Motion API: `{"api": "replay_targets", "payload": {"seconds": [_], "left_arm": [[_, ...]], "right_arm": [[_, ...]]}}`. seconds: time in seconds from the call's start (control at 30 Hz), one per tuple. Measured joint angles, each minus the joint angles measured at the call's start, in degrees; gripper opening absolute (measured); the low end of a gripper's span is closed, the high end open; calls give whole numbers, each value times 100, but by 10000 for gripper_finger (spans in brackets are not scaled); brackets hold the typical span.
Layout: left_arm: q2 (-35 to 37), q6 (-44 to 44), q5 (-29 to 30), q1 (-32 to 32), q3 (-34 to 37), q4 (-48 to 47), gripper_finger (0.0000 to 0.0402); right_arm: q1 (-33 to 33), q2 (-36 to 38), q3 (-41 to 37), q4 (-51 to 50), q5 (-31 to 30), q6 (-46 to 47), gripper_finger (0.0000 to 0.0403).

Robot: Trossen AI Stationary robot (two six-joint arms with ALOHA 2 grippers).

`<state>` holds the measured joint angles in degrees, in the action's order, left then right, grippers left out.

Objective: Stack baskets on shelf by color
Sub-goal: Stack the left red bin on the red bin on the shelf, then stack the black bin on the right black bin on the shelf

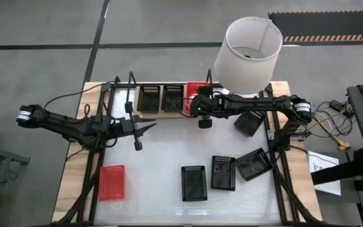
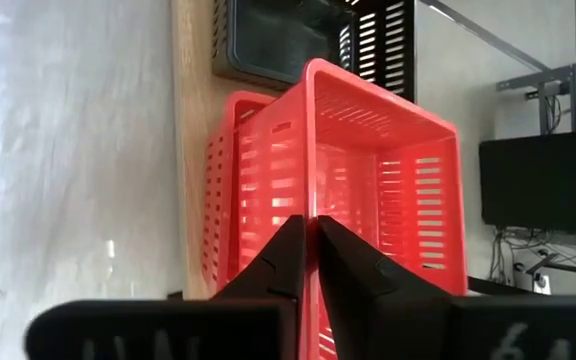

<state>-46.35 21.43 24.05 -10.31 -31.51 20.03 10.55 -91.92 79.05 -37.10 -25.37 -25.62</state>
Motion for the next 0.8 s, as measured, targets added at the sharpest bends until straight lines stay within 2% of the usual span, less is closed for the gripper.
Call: {"api": "replay_targets", "payload": {"seconds": [0.3, 0.47, 0.6, 0.7, 0.8], "left_arm": [[0, 0, 0, 2, 0, 0, 42], [0, 0, 0, 2, 0, 0, 42], [0, 0, 0, 7, 0, 0, 42], [0, 0, 0, 7, -2, 0, 42], [0, 0, 0, 7, -2, 0, 42]], "right_arm": [[0, 0, 0, 4, -19, 51, 75], [-4, 39, -4, -35, -33, 47, 92], [-15, 70, -4, 146, 111, 278, 82], [-15, 42, -4, 396, 449, 402, 62], [-17, -5, -4, 524, 487, 406, 40]]}}
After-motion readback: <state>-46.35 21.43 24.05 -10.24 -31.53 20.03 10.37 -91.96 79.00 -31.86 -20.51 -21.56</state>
